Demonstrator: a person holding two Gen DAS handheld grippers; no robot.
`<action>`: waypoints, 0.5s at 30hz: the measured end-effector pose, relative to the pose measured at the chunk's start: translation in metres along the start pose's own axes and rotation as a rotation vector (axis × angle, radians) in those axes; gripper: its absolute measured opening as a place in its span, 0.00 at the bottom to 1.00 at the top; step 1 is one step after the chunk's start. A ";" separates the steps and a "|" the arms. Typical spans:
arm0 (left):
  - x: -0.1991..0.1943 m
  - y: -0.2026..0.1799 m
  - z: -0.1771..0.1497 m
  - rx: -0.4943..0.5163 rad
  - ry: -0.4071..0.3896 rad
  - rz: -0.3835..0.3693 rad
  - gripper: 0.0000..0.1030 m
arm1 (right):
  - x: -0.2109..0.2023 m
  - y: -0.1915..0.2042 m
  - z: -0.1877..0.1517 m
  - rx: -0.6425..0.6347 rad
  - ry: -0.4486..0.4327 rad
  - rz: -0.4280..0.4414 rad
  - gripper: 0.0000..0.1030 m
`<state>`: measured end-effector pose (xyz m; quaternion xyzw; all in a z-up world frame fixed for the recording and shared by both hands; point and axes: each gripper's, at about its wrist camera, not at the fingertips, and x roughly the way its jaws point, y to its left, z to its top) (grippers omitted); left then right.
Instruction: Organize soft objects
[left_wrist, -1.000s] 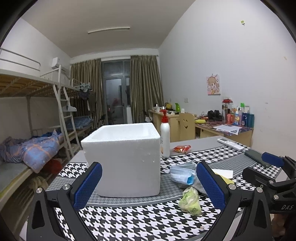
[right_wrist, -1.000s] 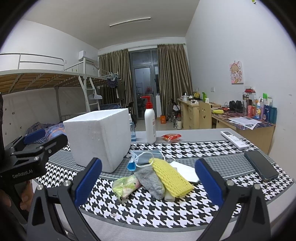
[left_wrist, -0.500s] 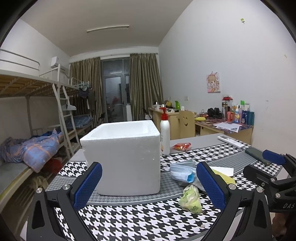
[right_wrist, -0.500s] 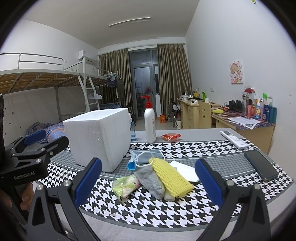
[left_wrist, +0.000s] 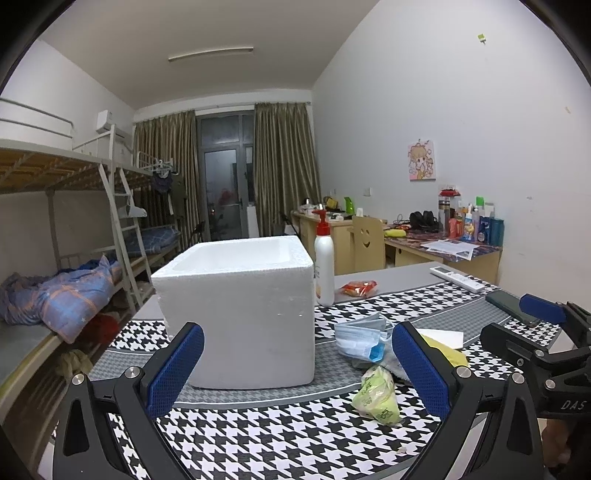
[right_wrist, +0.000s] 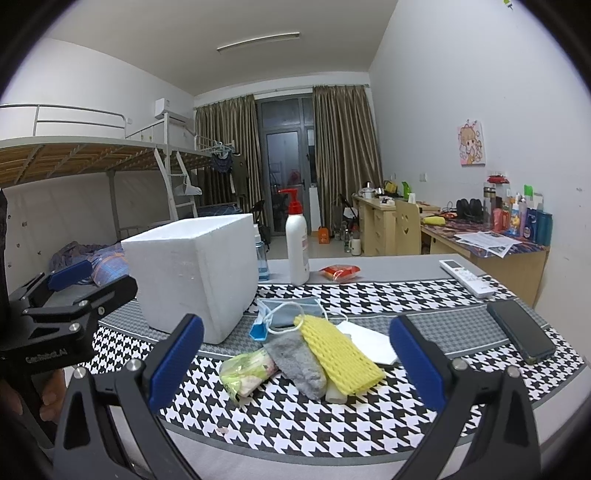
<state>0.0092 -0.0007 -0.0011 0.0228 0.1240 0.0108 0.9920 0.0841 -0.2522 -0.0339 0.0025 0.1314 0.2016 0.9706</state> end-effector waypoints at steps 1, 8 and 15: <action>0.000 0.000 0.000 -0.002 0.001 -0.001 0.99 | 0.001 -0.001 0.000 0.001 0.001 -0.002 0.99; 0.011 -0.007 0.001 0.013 0.036 -0.040 0.99 | 0.007 -0.009 0.000 0.016 0.020 -0.025 0.99; 0.024 -0.013 -0.005 0.022 0.078 -0.071 0.99 | 0.017 -0.017 -0.001 0.026 0.056 -0.036 0.99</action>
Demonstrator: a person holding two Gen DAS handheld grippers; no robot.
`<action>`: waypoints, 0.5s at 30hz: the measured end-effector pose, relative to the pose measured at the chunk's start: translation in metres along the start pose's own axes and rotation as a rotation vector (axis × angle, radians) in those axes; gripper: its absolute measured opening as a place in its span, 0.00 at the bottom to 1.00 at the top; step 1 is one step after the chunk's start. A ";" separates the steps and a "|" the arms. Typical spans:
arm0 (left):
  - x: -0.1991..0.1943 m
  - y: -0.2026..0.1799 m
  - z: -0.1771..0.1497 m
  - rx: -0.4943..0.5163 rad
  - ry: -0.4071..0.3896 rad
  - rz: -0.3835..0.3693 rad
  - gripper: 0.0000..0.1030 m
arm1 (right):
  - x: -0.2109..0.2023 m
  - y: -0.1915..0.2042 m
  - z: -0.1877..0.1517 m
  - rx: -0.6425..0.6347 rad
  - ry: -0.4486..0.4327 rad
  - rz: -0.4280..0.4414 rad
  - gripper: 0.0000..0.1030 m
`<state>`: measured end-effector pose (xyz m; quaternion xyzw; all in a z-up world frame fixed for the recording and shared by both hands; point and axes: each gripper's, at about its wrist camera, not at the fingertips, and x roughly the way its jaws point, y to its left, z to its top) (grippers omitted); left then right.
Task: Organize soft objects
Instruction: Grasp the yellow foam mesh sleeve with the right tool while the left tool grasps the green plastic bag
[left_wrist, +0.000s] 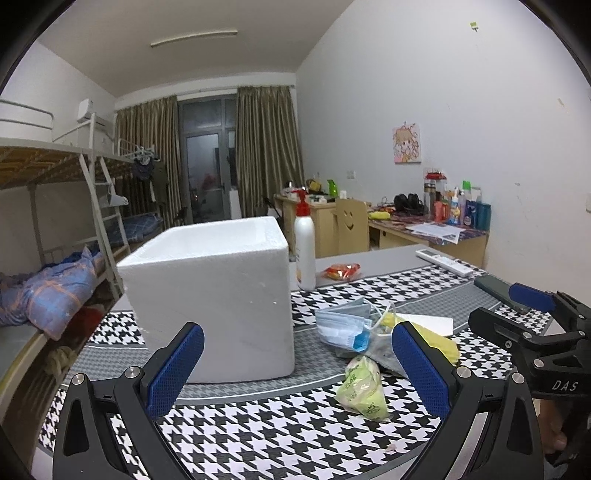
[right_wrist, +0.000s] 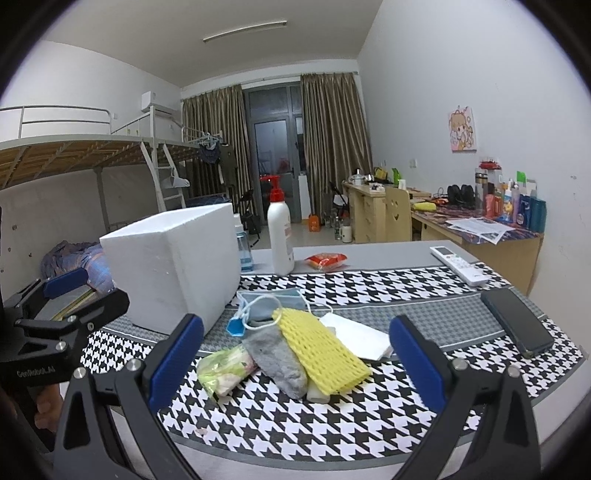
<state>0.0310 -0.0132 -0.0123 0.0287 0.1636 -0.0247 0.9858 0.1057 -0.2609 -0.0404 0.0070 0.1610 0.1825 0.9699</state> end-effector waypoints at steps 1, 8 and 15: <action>0.003 -0.001 0.000 0.002 0.008 -0.004 0.99 | 0.002 0.000 0.000 -0.001 0.004 0.000 0.99; 0.020 -0.005 -0.005 0.009 0.078 -0.035 0.99 | 0.014 -0.006 -0.004 -0.003 0.048 -0.005 0.99; 0.034 -0.011 -0.011 0.031 0.128 -0.063 0.99 | 0.025 -0.010 -0.007 -0.009 0.089 -0.011 0.99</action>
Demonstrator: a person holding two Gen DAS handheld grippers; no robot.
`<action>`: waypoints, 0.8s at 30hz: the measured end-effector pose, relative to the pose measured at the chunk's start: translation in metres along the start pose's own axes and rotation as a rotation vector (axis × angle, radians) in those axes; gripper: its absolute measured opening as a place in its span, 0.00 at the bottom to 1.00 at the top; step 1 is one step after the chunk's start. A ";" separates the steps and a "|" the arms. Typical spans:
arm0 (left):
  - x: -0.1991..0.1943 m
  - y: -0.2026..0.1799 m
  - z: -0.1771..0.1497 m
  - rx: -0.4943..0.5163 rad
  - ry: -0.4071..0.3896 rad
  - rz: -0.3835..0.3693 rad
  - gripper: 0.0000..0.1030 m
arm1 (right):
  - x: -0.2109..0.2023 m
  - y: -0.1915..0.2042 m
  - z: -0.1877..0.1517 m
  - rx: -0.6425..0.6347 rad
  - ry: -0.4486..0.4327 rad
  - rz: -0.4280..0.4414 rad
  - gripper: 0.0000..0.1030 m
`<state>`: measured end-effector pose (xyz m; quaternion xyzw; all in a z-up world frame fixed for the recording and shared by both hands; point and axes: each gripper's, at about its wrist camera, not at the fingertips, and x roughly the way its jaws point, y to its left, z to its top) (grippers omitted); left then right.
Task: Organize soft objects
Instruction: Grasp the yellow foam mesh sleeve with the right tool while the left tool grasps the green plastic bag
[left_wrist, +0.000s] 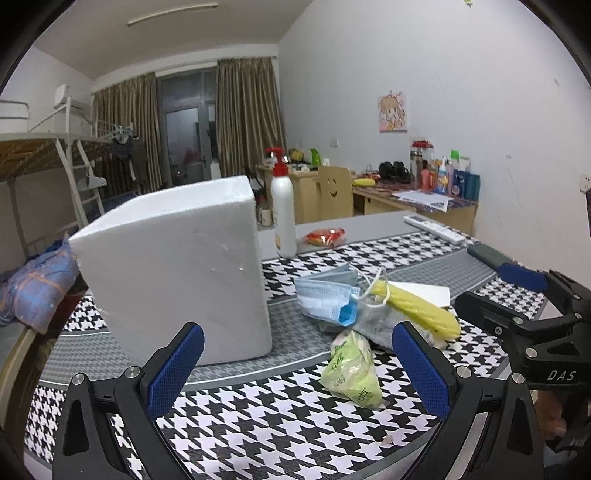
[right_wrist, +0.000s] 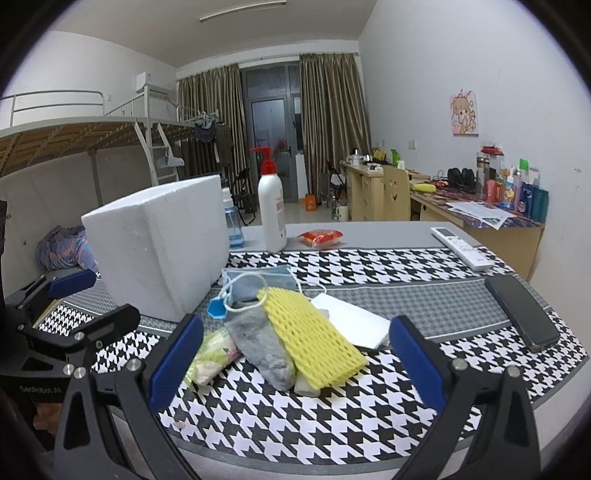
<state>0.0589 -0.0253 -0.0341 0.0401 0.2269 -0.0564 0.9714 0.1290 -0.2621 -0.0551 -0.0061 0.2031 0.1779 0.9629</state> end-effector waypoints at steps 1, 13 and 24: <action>0.003 -0.001 -0.001 0.002 0.011 -0.007 0.99 | 0.002 0.000 0.000 -0.001 0.005 0.000 0.99; 0.030 -0.008 -0.007 0.028 0.118 -0.066 0.99 | 0.023 -0.009 -0.004 0.006 0.079 -0.019 0.99; 0.053 -0.017 -0.009 0.046 0.211 -0.082 0.99 | 0.036 -0.015 -0.007 0.010 0.131 -0.015 0.99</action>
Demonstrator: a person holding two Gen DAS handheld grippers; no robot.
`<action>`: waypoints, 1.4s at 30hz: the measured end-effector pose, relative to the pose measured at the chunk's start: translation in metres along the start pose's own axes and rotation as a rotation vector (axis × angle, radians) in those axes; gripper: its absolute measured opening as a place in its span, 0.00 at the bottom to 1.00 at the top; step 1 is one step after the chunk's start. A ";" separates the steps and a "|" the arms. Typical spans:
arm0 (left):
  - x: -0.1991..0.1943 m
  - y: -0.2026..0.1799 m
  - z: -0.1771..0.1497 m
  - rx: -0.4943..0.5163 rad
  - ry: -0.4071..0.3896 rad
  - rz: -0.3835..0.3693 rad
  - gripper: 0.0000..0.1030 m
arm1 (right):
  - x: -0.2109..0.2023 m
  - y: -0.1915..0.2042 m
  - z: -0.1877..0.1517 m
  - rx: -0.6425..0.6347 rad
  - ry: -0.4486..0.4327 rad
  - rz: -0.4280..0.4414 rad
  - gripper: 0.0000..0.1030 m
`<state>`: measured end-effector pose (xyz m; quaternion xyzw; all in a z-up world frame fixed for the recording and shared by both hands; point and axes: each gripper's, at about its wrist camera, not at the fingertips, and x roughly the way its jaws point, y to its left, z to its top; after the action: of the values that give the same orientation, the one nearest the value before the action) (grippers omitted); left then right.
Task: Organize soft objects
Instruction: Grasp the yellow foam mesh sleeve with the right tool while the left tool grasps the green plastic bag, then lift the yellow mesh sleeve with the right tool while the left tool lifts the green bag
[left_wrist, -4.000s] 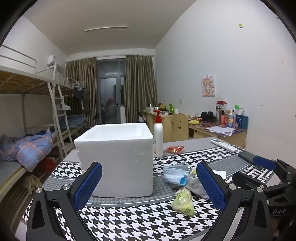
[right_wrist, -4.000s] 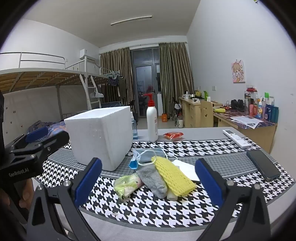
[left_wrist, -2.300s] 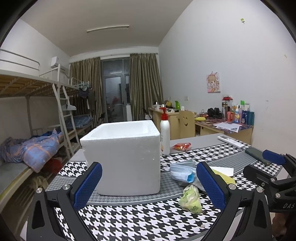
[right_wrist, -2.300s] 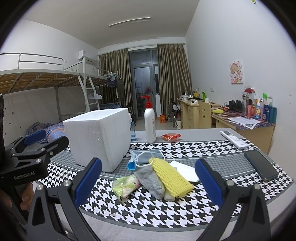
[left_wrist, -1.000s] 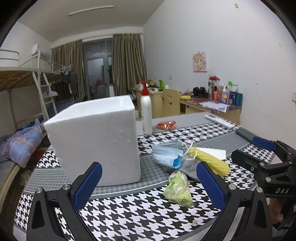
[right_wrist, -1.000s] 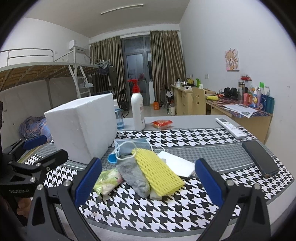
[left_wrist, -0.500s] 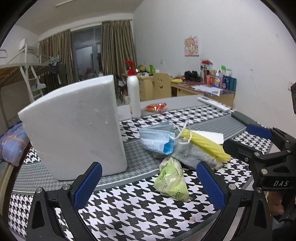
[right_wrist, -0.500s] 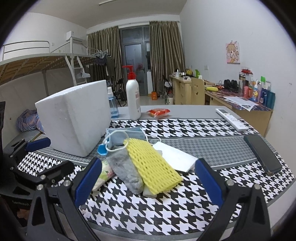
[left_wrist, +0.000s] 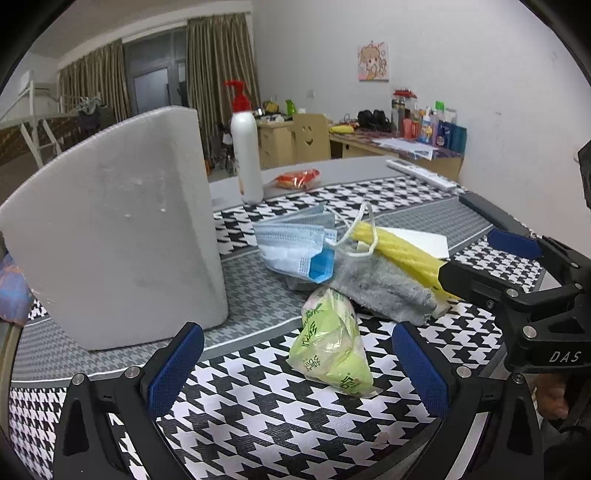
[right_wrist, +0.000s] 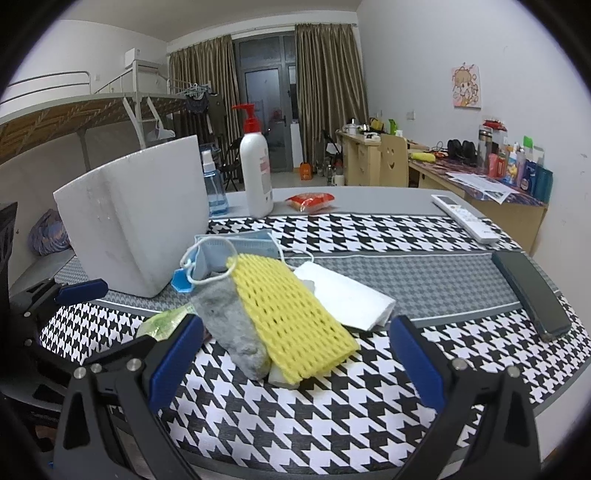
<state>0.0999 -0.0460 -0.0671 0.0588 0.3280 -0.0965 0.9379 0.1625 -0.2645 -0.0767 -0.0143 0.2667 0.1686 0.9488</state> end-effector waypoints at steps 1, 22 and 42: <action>0.001 0.000 0.000 0.000 0.005 0.000 0.99 | 0.001 0.000 0.000 0.000 0.006 0.003 0.99; 0.035 -0.007 0.001 0.004 0.147 -0.080 0.63 | 0.027 -0.011 0.001 0.012 0.111 0.048 0.73; 0.033 -0.005 -0.003 -0.015 0.155 -0.075 0.34 | 0.033 -0.012 -0.003 0.023 0.175 0.021 0.15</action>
<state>0.1222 -0.0550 -0.0898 0.0466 0.4021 -0.1245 0.9059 0.1920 -0.2660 -0.0968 -0.0153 0.3506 0.1737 0.9202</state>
